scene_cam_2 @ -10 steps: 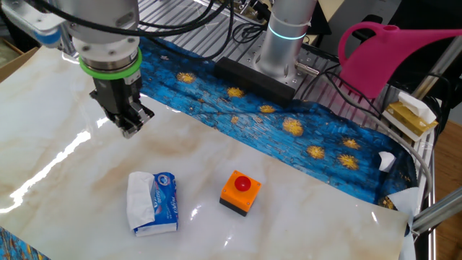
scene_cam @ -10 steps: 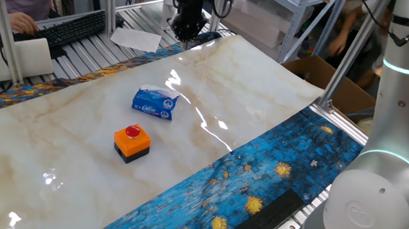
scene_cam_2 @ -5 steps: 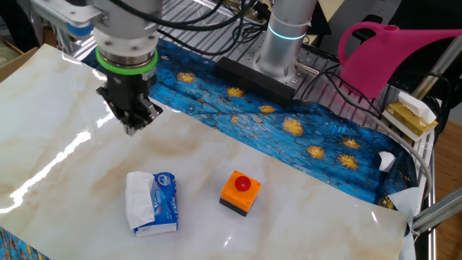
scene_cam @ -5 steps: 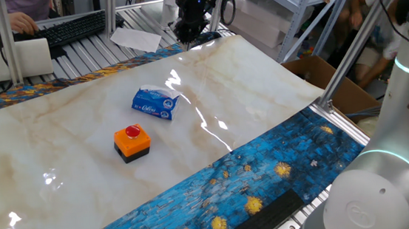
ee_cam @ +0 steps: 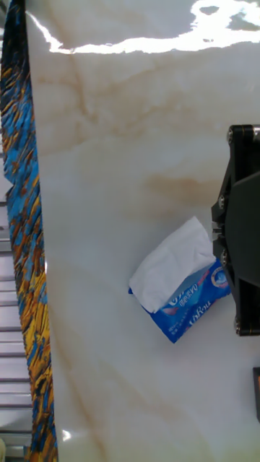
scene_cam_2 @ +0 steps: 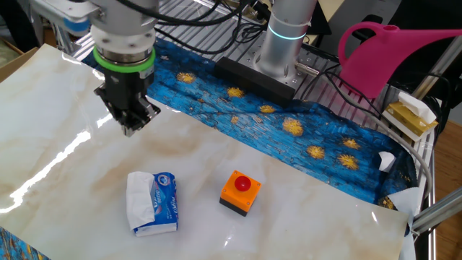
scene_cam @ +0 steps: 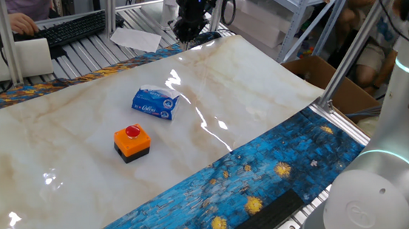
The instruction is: Pull out a napkin
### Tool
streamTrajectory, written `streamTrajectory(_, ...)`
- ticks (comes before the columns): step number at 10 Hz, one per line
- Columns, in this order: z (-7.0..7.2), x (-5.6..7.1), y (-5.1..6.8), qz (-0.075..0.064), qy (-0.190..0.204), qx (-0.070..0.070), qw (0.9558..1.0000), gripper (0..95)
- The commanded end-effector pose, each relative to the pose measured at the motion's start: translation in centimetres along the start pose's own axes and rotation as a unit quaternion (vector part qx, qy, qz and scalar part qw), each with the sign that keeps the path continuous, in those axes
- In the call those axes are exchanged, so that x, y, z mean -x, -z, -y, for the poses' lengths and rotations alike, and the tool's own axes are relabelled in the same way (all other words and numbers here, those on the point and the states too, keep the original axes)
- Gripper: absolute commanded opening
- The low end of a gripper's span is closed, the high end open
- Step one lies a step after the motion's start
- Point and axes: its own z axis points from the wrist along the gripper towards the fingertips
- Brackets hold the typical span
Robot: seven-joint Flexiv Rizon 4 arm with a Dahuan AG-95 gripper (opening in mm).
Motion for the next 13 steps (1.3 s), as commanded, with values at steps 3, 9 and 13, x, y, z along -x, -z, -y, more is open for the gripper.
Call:
streamTrajectory(3,-0.1,0.6,0.0,-0.086,-0.029,-0.019,0.9957,0.0)
streamTrajectory(9,-0.3,0.5,0.0,-0.1,-0.066,-0.02,0.9926,0.0)
streamTrajectory(13,-1.2,0.0,-0.5,-0.108,-0.071,-0.012,0.9915,0.0)
